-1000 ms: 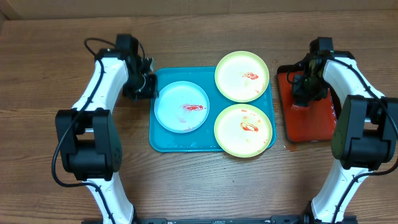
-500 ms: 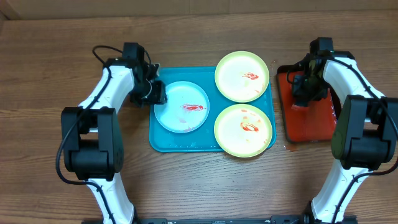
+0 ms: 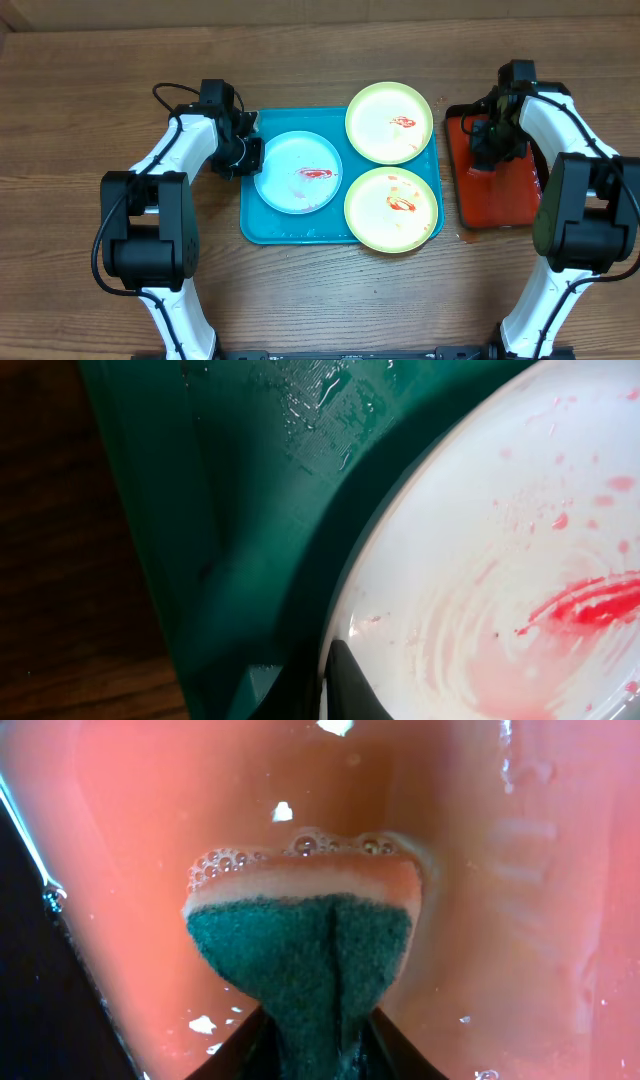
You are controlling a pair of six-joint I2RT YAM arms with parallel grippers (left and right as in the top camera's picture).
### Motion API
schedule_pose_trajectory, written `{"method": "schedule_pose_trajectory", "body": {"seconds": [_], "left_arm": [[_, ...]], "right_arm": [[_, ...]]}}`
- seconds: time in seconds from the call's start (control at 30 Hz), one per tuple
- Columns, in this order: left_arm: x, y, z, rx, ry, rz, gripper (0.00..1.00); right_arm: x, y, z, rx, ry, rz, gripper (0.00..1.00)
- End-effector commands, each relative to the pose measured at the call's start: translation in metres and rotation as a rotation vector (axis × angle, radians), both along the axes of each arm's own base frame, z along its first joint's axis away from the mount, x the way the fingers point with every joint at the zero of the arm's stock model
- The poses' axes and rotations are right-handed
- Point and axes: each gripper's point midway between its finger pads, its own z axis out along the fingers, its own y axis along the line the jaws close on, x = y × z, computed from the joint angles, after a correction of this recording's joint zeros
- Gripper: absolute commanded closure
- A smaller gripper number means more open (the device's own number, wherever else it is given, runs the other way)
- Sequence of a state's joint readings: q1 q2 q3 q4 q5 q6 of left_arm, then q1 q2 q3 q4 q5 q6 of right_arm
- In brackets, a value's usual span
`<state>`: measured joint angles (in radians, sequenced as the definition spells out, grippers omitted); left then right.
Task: Clean dirty plates on tray and stack at the side
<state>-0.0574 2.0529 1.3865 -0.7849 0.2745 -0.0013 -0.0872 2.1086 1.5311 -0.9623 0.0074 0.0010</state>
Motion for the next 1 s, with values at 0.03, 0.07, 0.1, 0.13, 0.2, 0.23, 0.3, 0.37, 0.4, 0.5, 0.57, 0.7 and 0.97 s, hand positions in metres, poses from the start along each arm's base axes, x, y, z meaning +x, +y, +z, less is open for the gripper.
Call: {"method": "schedule_pose_trajectory", "body": {"seconds": [0.03, 0.07, 0.1, 0.13, 0.2, 0.23, 0.3, 0.37, 0.4, 0.5, 0.57, 0.7, 0.97], "left_arm": [[-0.009, 0.004, -0.007, 0.022, 0.033, 0.01, 0.96], [-0.009, 0.005, -0.008, 0.029, 0.035, 0.014, 0.96], [-0.01, 0.006, -0.008, 0.037, 0.038, 0.016, 0.96], [-0.01, 0.007, -0.008, 0.041, 0.041, 0.016, 0.96], [-0.012, 0.007, -0.008, 0.044, 0.047, 0.017, 0.96], [-0.013, 0.007, -0.008, 0.043, 0.05, 0.016, 0.96], [-0.013, 0.007, -0.009, 0.043, 0.055, 0.021, 0.96], [-0.013, 0.007, -0.009, 0.043, 0.055, 0.024, 0.96], [-0.013, 0.007, -0.009, 0.043, 0.055, 0.024, 0.96], [-0.015, 0.007, -0.009, 0.043, 0.063, 0.023, 0.96], [-0.018, 0.007, -0.009, 0.043, 0.074, 0.023, 0.96], [-0.023, 0.007, -0.009, 0.041, 0.094, 0.022, 0.96], [-0.014, 0.006, -0.008, 0.036, 0.066, 0.059, 0.96]], "right_arm": [[0.0, -0.001, 0.001, 0.0, -0.005, -0.001, 0.9], [0.0, -0.001, 0.001, 0.0, -0.008, -0.001, 0.96], [0.001, -0.001, 0.001, -0.001, -0.01, -0.001, 0.96], [0.001, -0.002, 0.002, -0.005, -0.011, -0.001, 0.96], [0.002, -0.002, 0.006, -0.007, -0.011, -0.002, 0.96], [0.001, -0.002, 0.009, -0.007, -0.009, -0.002, 0.96], [0.001, -0.002, 0.021, -0.006, -0.007, -0.002, 0.96], [0.001, -0.001, 0.041, -0.007, -0.012, -0.003, 0.96], [0.002, 0.0, 0.051, -0.007, -0.021, -0.002, 0.96], [0.003, 0.002, 0.088, 0.002, -0.061, -0.026, 0.96], [0.004, 0.01, 0.111, 0.038, -0.098, -0.017, 0.96], [0.009, 0.041, 0.146, 0.147, -0.159, 0.003, 0.96], [0.011, 0.164, 0.16, 0.241, -0.204, 0.133, 0.96]]}}
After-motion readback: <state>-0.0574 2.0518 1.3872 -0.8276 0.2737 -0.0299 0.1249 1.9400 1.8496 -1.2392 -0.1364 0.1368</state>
